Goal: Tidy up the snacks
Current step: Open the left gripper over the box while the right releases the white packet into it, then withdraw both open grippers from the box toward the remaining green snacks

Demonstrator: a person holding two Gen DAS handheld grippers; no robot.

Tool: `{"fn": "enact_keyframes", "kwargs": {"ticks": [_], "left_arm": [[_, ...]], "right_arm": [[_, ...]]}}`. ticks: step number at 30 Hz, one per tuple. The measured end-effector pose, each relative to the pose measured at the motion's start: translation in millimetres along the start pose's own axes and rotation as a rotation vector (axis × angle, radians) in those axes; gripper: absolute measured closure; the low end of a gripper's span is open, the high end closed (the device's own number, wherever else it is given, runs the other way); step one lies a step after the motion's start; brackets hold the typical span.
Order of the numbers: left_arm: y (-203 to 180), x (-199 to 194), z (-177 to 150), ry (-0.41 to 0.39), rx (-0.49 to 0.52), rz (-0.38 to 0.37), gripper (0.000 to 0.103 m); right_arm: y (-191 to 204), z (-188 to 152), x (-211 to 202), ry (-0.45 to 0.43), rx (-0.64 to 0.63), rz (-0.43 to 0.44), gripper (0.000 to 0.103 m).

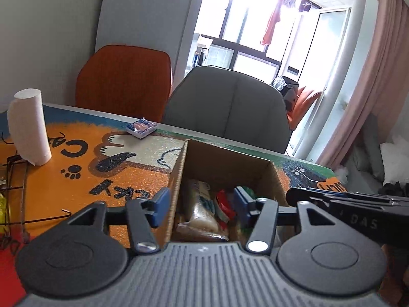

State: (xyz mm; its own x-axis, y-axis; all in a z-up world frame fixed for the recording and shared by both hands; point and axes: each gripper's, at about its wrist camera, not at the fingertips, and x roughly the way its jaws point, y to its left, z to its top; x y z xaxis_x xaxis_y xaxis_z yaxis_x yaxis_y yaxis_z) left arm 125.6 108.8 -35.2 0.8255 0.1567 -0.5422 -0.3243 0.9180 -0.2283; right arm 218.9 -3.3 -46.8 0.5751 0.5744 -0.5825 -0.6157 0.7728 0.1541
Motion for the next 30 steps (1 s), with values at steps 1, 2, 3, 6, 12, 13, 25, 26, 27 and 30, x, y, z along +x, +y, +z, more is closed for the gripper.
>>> {"fn": "enact_keyframes", "kwargs": {"ticks": [1, 2, 3, 6, 12, 13, 25, 26, 27, 30], "left_arm": [[0.4, -0.4, -0.7, 0.004, 0.0, 0.002, 0.047], [0.3, -1.1, -1.4, 0.007, 0.001, 0.003, 0.047], [0.5, -1.6, -1.9, 0.008, 0.002, 0.003, 0.047], [-0.8, -4.3, -3.7, 0.005, 0.005, 0.008, 0.04], [-12.0, -10.2, -6.1, -0.013, 0.018, 0.018, 0.019], [-15.5, -10.3, -7.0, -0.012, 0.023, 0.016, 0.016], [-69.7, -3.6, -22.0, 0.031, 0.094, -0.061, 0.007], [-74.9, -3.2, -23.2, 0.031, 0.102, -0.067, 0.007], [-80.5, -3.1, -23.9, 0.032, 0.11, -0.071, 0.007], [-95.5, -1.2, -26.2, 0.034, 0.13, -0.082, 0.005]], "right_arm": [[-0.2, -0.7, -0.3, 0.002, 0.003, 0.002, 0.075], [-0.5, -1.8, -1.5, 0.002, 0.003, 0.001, 0.075], [-1.5, -2.3, -3.3, 0.001, 0.004, -0.002, 0.075], [-6.4, -3.2, -8.4, -0.005, 0.016, -0.016, 0.074], [-27.8, -8.5, -25.8, -0.027, 0.056, -0.072, 0.066], [-32.6, -10.4, -28.6, -0.028, 0.066, -0.08, 0.063], [-85.7, -34.0, -64.2, -0.059, 0.137, -0.173, 0.028], [-89.9, -35.6, -66.5, -0.062, 0.145, -0.179, 0.025], [-94.3, -36.9, -68.8, -0.064, 0.154, -0.184, 0.022], [-109.3, -41.4, -75.5, -0.069, 0.181, -0.191, 0.018]]}}
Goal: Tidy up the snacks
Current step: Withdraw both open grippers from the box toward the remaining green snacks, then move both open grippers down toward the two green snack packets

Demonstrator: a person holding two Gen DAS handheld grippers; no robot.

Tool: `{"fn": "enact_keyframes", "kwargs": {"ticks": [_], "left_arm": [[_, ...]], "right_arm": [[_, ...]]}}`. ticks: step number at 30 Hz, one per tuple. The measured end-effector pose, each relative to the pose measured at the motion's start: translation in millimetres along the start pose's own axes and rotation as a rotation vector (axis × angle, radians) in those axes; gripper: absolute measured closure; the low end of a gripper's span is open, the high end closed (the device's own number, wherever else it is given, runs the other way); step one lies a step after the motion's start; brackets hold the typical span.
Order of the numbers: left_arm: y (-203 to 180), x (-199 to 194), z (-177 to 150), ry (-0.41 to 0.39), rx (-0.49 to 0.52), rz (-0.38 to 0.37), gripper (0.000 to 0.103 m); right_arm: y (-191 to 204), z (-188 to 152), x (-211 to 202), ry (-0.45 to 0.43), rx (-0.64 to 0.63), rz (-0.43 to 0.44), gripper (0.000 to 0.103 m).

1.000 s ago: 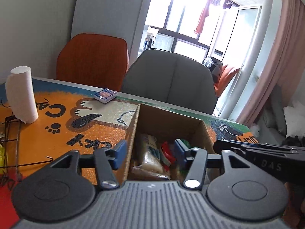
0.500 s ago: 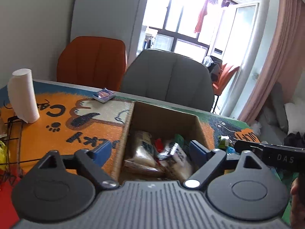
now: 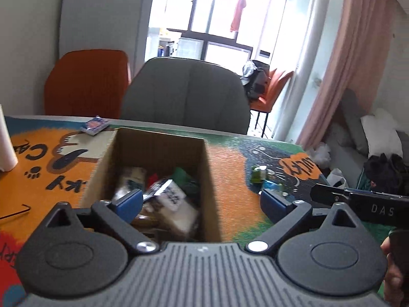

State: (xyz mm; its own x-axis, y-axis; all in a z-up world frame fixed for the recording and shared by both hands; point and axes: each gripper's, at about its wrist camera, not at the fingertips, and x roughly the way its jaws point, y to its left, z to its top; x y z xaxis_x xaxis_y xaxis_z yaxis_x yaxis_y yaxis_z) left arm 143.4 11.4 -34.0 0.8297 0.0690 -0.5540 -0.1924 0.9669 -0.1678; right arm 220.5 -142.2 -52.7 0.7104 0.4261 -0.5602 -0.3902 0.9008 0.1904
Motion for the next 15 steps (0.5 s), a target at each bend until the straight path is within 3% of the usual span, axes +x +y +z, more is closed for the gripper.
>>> {"fn": "enact_keyframes", "kwargs": {"ticks": [8, 15], "left_arm": [[-32.9, 12.2, -2.1, 0.029, 0.045, -0.027, 0.001], [-59.6, 28.4, -6.2, 0.079, 0.079, -0.048, 0.0]], "right_arm": [[-32.8, -3.7, -5.7, -0.001, 0.047, -0.024, 0.0], [-58.2, -7.1, -2.1, 0.022, 0.116, -0.009, 0.0]]}}
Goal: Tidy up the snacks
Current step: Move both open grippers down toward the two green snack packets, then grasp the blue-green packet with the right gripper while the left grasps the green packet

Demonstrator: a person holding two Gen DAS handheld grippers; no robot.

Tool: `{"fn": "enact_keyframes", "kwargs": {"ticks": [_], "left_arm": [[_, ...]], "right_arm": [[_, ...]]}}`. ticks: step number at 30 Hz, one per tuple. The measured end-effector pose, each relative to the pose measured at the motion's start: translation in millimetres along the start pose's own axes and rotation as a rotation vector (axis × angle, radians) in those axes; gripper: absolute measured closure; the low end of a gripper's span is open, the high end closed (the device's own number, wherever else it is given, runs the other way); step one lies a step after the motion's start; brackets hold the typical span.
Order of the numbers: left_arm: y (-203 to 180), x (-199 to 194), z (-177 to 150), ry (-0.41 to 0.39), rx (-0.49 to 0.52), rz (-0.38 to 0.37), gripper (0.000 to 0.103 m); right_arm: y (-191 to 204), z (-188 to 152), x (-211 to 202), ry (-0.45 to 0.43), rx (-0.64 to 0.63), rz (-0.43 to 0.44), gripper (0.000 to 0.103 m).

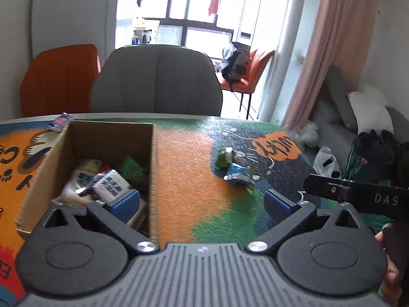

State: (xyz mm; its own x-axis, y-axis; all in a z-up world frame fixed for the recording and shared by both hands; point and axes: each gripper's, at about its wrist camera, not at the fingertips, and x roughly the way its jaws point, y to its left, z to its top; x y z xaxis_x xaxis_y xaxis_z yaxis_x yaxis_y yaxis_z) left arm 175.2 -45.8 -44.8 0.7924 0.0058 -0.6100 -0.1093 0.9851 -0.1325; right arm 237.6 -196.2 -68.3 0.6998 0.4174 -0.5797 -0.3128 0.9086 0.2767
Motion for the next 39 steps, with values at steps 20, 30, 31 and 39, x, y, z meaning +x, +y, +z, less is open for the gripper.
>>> {"fn": "enact_keyframes", "kwargs": {"ticks": [20, 30, 31, 39], "left_arm": [[-6.2, 62.0, 28.6, 0.044, -0.153, 0.011, 0.006], [5.3, 101.8, 43.0, 0.106, -0.239, 0.015, 0.024], [5.9, 104.8, 44.3, 0.109, -0.239, 0.015, 0.025], [6.2, 116.0, 54.8, 0.1, -0.242, 0.009, 0.025]], "right_arm": [[-44.0, 17.2, 56.2, 0.07, 0.139, 0.089, 0.013], [-42.6, 26.5, 104.5, 0.161, 0.17, 0.099, 0.027], [-41.5, 26.9, 109.1, 0.169, 0.167, 0.097, 0.027], [-37.5, 26.8, 139.1, 0.212, 0.16, 0.074, 0.034]]}}
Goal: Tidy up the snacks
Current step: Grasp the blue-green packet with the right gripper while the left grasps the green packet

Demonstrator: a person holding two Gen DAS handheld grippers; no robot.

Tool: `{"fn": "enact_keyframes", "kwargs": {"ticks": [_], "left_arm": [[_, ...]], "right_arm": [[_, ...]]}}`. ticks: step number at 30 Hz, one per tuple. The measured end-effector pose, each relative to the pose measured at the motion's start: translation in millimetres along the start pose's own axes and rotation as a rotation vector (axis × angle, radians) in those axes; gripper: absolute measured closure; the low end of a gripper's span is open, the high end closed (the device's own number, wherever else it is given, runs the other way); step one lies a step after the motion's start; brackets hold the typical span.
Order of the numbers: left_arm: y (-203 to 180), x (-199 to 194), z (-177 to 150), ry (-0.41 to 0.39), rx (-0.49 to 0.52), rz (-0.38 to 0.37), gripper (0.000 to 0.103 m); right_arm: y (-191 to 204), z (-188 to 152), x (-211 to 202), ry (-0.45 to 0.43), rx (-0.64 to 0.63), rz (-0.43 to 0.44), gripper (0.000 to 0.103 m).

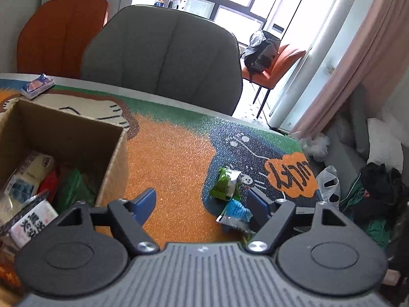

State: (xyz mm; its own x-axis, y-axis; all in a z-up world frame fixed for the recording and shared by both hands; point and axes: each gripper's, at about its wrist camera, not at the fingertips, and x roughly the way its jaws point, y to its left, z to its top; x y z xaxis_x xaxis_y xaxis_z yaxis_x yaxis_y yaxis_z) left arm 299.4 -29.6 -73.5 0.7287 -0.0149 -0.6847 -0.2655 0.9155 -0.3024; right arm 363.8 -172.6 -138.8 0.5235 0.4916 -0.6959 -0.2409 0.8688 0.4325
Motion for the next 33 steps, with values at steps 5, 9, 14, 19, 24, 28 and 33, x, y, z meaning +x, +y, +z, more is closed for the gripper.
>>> {"fn": "enact_keyframes", "kwargs": {"ticks": [5, 9, 14, 19, 24, 28, 33], "left_arm": [[-2.2, 6.6, 7.1, 0.004, 0.003, -0.014, 0.031], [-4.1, 18.8, 11.3, 0.017, -0.005, -0.017, 0.032], [-10.7, 37.0, 12.0, 0.04, -0.004, -0.025, 0.032], [-22.7, 59.3, 11.4, 0.052, 0.018, -0.024, 0.032], [-30.4, 85.1, 7.6, 0.064, 0.026, 0.002, 0.032], [-37.2, 102.7, 5.5, 0.076, 0.051, 0.03, 0.033], [-45.5, 119.0, 2.0, 0.098, 0.096, 0.079, 0.05]], "right_arm": [[6.3, 1.4, 13.6, 0.02, -0.028, -0.007, 0.035], [7.1, 1.6, 23.9, 0.031, -0.043, -0.012, 0.066], [-1.1, 5.1, 12.8, 0.006, -0.049, -0.037, 0.073], [-17.9, 11.7, 1.6, -0.01, -0.03, -0.072, 0.073], [-33.5, 15.4, -5.7, -0.026, -0.018, -0.101, 0.073], [-42.6, 18.0, -9.4, -0.04, -0.01, -0.109, 0.073], [-47.2, 20.0, -11.3, -0.05, -0.006, -0.105, 0.073]]}}
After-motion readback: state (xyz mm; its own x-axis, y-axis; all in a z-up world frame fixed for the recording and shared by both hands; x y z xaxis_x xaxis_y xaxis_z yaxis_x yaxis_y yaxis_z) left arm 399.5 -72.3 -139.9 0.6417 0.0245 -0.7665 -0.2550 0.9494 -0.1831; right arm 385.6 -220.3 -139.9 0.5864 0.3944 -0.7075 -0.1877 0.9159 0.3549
